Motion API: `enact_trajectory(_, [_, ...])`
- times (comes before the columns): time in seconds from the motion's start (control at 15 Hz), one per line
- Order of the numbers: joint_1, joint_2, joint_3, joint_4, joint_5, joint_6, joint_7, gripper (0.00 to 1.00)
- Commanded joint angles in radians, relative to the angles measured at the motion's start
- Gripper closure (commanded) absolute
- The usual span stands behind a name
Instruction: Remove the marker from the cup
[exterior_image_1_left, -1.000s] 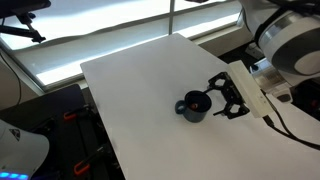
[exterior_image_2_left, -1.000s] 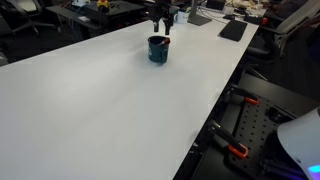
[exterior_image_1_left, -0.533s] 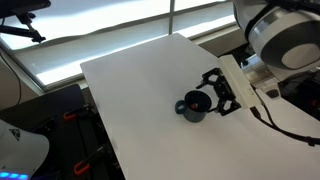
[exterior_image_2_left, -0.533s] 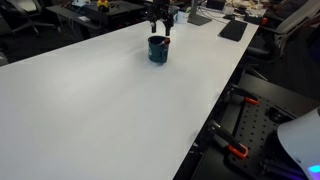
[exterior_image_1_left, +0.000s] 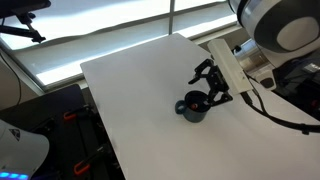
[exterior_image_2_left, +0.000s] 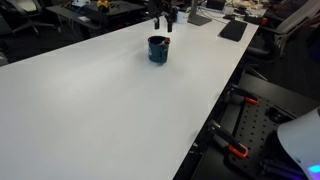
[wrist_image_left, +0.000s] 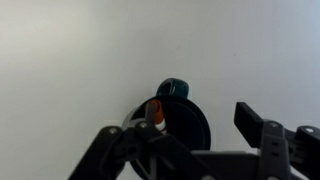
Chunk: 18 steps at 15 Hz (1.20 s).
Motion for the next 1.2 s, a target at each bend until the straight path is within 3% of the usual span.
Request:
enact_trajectory(0.0, [0.007, -0.044, -0.011, -0.066, -0.012, -0.005, 0.017, 0.0])
enact_trajectory(1.13, [-0.028, 0.028, -0.012, -0.011, 0.003, -0.01, -0.003, 0.0])
